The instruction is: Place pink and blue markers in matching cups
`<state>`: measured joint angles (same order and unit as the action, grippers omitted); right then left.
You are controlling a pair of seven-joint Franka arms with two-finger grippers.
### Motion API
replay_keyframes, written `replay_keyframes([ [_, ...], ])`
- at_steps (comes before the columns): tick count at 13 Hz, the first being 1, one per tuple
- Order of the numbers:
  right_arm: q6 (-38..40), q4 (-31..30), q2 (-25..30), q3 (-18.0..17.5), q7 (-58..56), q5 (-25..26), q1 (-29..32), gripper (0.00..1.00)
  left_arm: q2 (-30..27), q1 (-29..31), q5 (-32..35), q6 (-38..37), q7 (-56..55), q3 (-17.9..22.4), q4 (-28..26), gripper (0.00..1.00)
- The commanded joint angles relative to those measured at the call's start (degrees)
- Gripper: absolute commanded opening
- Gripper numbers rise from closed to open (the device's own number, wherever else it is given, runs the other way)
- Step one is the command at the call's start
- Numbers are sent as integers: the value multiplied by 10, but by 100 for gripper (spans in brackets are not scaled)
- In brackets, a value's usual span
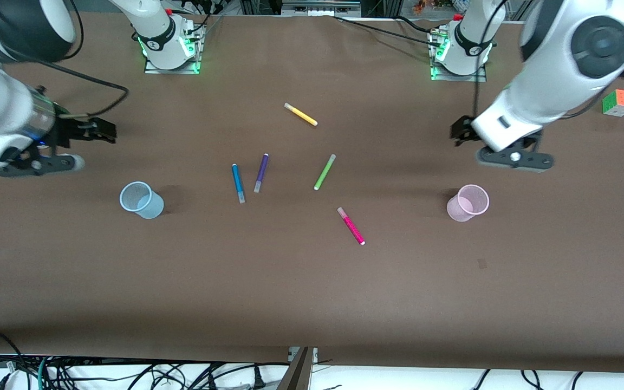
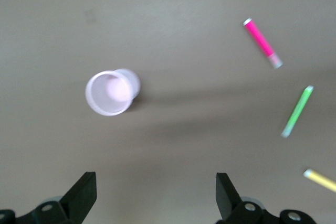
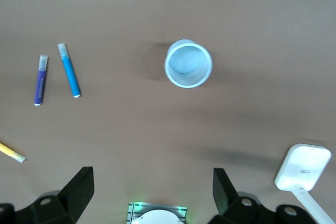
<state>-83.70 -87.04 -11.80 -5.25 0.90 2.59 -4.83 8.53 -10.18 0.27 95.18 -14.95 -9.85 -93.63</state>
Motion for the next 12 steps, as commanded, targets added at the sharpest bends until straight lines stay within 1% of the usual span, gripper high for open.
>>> replay_keyframes([
  [1, -12, 12, -58, 2, 0, -12, -22, 100, 86, -3, -4, 34, -85, -41, 70, 100],
  [3, -63, 7, -88, 2, 8, -12, -46, 100, 125, -18, 1, 89, -128, -54, 75, 100],
  [5, -110, 3, -128, 2, 9, -13, -54, 100, 165, -43, 3, 146, -162, -53, 74, 100],
  [7, -175, -12, -159, 2, 10, -17, -67, 100, 205, -60, 9, 195, -187, -53, 75, 100],
  [10, -274, -65, -176, 2, 30, -17, -81, 100, 252, -68, 29, 255, -191, -53, 74, 100],
  [12, -344, -115, -177, 2, 76, -16, -106, 100, 285, -70, 28, 295, -198, -51, 75, 100],
])
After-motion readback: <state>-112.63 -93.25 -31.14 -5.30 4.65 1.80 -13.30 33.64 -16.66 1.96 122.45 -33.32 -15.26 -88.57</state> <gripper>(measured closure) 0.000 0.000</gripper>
